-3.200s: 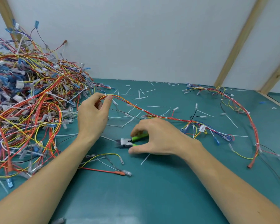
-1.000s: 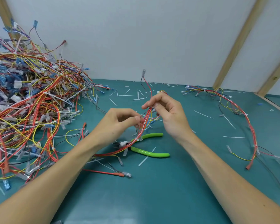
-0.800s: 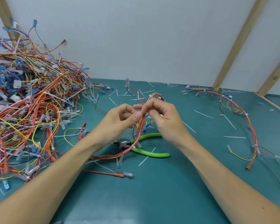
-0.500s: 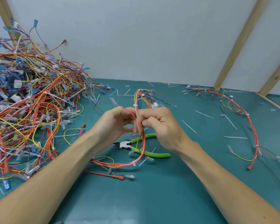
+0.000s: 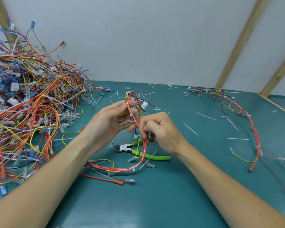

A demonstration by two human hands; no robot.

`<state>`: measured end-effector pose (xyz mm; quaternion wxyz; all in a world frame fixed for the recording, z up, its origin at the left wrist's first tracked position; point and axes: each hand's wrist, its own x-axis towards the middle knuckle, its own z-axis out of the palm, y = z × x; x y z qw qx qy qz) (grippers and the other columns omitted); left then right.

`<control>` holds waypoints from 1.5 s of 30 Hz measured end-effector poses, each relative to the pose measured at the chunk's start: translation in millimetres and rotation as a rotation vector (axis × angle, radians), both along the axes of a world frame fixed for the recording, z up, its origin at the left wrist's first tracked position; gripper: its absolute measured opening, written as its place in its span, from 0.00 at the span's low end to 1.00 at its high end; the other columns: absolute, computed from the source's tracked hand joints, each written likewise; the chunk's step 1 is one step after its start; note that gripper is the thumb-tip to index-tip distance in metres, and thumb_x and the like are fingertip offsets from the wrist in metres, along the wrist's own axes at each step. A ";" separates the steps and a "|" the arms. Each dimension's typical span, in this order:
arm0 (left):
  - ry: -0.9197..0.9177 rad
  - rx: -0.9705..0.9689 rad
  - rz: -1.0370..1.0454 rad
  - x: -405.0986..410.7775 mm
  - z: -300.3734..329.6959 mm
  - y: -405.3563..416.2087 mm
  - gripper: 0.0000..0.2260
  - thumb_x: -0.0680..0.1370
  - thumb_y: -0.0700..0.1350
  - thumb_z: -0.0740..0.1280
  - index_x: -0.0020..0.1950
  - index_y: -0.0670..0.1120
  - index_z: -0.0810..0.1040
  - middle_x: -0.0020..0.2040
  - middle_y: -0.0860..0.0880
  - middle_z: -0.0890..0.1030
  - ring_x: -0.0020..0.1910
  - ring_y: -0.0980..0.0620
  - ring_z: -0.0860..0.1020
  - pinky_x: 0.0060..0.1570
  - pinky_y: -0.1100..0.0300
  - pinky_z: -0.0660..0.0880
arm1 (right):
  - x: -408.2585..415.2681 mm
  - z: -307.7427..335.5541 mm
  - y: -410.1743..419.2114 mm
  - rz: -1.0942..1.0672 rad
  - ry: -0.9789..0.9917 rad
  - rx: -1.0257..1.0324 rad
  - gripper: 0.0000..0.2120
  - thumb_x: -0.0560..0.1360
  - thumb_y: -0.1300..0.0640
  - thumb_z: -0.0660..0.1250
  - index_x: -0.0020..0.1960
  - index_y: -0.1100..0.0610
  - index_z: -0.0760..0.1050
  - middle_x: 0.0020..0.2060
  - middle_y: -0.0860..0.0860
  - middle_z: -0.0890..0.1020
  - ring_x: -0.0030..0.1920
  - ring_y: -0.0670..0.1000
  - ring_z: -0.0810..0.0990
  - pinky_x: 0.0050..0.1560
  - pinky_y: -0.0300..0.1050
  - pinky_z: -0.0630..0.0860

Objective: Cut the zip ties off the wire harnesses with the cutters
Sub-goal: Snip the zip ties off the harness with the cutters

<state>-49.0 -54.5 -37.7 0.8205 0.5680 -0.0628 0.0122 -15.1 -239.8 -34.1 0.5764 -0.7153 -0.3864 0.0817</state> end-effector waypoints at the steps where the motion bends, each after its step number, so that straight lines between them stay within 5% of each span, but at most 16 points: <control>1: -0.015 -0.003 -0.003 -0.3 -0.3 0.4 0.11 0.79 0.47 0.64 0.54 0.47 0.84 0.46 0.49 0.84 0.47 0.50 0.82 0.47 0.57 0.80 | 0.5 1.4 -1.0 -0.034 0.033 0.046 0.12 0.69 0.64 0.56 0.28 0.60 0.71 0.32 0.64 0.82 0.27 0.49 0.76 0.28 0.40 0.63; 5: -0.075 0.029 -0.046 -2.1 2.0 2.9 0.06 0.80 0.43 0.63 0.50 0.47 0.80 0.42 0.49 0.78 0.46 0.48 0.81 0.51 0.54 0.79 | 12.0 9.9 -5.8 -0.180 0.220 0.181 0.13 0.72 0.59 0.59 0.30 0.59 0.72 0.36 0.60 0.85 0.24 0.50 0.72 0.27 0.42 0.59; 9: -0.119 0.246 -0.012 -2.1 1.6 0.1 0.08 0.79 0.45 0.62 0.47 0.49 0.82 0.41 0.46 0.75 0.42 0.51 0.76 0.55 0.51 0.73 | 22.5 15.0 -6.1 -0.277 0.447 0.127 0.25 0.84 0.41 0.56 0.45 0.56 0.82 0.38 0.52 0.86 0.28 0.46 0.71 0.25 0.40 0.62; 13: -0.231 0.562 0.069 -3.3 -2.0 -8.2 0.11 0.78 0.44 0.63 0.50 0.44 0.84 0.37 0.47 0.76 0.40 0.53 0.70 0.45 0.59 0.70 | 28.1 15.4 -11.3 -0.260 0.537 0.250 0.24 0.81 0.34 0.59 0.44 0.47 0.87 0.39 0.48 0.84 0.30 0.45 0.71 0.28 0.38 0.62; 17: -0.291 0.716 0.170 -4.5 -4.5 -11.7 0.09 0.82 0.41 0.66 0.52 0.51 0.86 0.45 0.53 0.82 0.45 0.51 0.75 0.41 0.61 0.73 | 27.0 17.1 -13.5 -0.248 0.459 0.265 0.17 0.76 0.38 0.65 0.47 0.47 0.86 0.41 0.49 0.83 0.33 0.46 0.73 0.28 0.39 0.66; 21: -0.401 0.904 0.286 -6.0 -7.8 -14.9 0.11 0.81 0.39 0.67 0.57 0.52 0.86 0.40 0.51 0.76 0.43 0.51 0.74 0.45 0.49 0.75 | 22.3 14.5 -12.9 -0.279 0.332 0.200 0.09 0.79 0.48 0.71 0.54 0.52 0.84 0.43 0.47 0.85 0.37 0.46 0.77 0.32 0.40 0.72; 25: -0.502 1.039 0.375 -6.7 -8.4 -19.3 0.11 0.80 0.39 0.68 0.57 0.50 0.86 0.41 0.54 0.79 0.41 0.51 0.76 0.44 0.50 0.76 | 21.4 15.2 -12.6 -0.248 0.345 0.206 0.06 0.81 0.57 0.68 0.55 0.56 0.83 0.43 0.48 0.86 0.40 0.45 0.80 0.34 0.39 0.76; 30: -0.408 0.943 0.400 -8.6 -9.7 -19.7 0.11 0.80 0.50 0.64 0.52 0.52 0.86 0.41 0.54 0.82 0.41 0.52 0.80 0.40 0.58 0.76 | 24.2 15.2 -11.5 -0.205 0.343 0.267 0.08 0.84 0.60 0.62 0.56 0.54 0.81 0.43 0.46 0.84 0.40 0.45 0.79 0.38 0.39 0.77; 36: -0.076 0.396 0.309 -2.2 -4.4 -12.7 0.23 0.81 0.53 0.55 0.47 0.41 0.85 0.41 0.42 0.86 0.40 0.44 0.85 0.37 0.56 0.76 | 30.2 17.6 -16.2 -0.154 0.383 0.359 0.10 0.86 0.59 0.59 0.59 0.53 0.80 0.43 0.45 0.82 0.42 0.45 0.77 0.41 0.39 0.76; 40: -0.139 0.468 0.520 -0.4 -10.0 -8.9 0.13 0.83 0.44 0.62 0.43 0.45 0.84 0.34 0.47 0.83 0.33 0.47 0.83 0.34 0.55 0.73 | 30.9 17.2 -16.2 -0.122 0.421 0.380 0.11 0.86 0.59 0.59 0.60 0.53 0.79 0.43 0.45 0.81 0.42 0.44 0.78 0.41 0.39 0.75; 45: -0.261 0.471 0.653 -0.8 -7.5 -10.0 0.08 0.81 0.37 0.63 0.52 0.47 0.82 0.40 0.44 0.83 0.40 0.50 0.83 0.39 0.62 0.76 | 32.3 17.1 -16.6 -0.120 0.469 0.399 0.11 0.86 0.59 0.59 0.59 0.53 0.79 0.42 0.44 0.81 0.42 0.44 0.78 0.41 0.40 0.75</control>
